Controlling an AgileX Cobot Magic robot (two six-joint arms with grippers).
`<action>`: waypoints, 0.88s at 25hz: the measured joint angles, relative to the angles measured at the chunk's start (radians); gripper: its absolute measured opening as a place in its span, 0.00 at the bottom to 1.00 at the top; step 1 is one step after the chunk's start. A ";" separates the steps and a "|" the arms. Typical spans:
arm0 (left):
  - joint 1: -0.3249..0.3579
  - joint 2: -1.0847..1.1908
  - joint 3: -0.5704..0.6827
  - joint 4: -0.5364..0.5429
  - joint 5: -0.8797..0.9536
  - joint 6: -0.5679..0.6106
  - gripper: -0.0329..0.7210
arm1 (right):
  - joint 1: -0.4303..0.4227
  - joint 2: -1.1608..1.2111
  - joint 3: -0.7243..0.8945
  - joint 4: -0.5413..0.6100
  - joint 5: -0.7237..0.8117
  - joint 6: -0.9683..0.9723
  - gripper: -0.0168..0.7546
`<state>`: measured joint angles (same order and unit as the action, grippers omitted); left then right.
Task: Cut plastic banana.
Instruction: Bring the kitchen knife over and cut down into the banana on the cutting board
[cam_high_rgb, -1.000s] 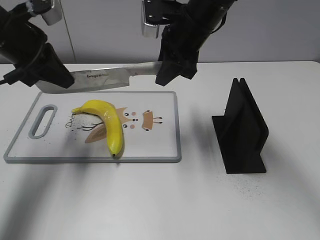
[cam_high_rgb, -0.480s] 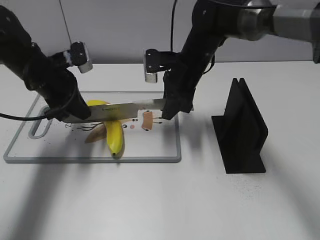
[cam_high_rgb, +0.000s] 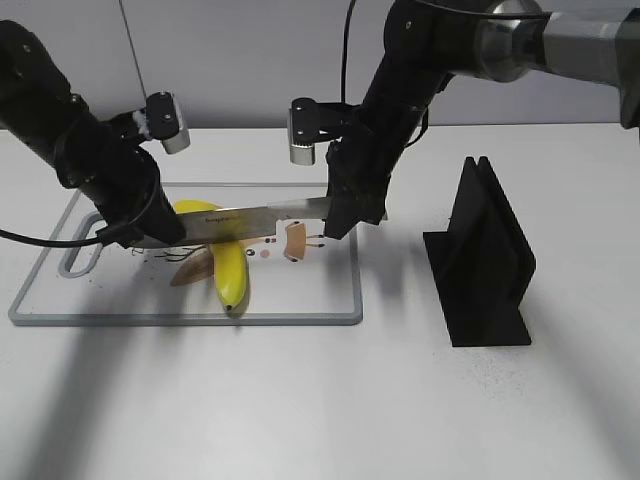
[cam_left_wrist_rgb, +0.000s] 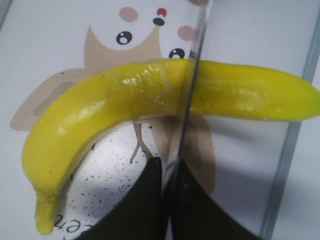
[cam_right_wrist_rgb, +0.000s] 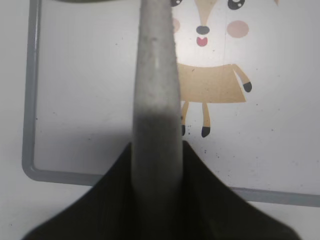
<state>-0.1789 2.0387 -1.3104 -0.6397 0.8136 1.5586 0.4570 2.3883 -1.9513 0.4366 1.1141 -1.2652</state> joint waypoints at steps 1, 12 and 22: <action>0.000 0.000 0.000 0.000 0.000 0.000 0.06 | 0.000 0.000 -0.004 0.000 0.006 0.000 0.23; -0.008 -0.074 0.022 0.032 -0.048 -0.008 0.05 | 0.008 0.032 -0.222 -0.035 0.119 0.119 0.26; -0.005 -0.278 0.022 0.062 0.009 -0.011 0.05 | 0.016 -0.098 -0.207 -0.037 0.122 0.253 0.31</action>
<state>-0.1834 1.7611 -1.2885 -0.5774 0.8223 1.5473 0.4727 2.2899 -2.1583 0.3994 1.2359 -1.0126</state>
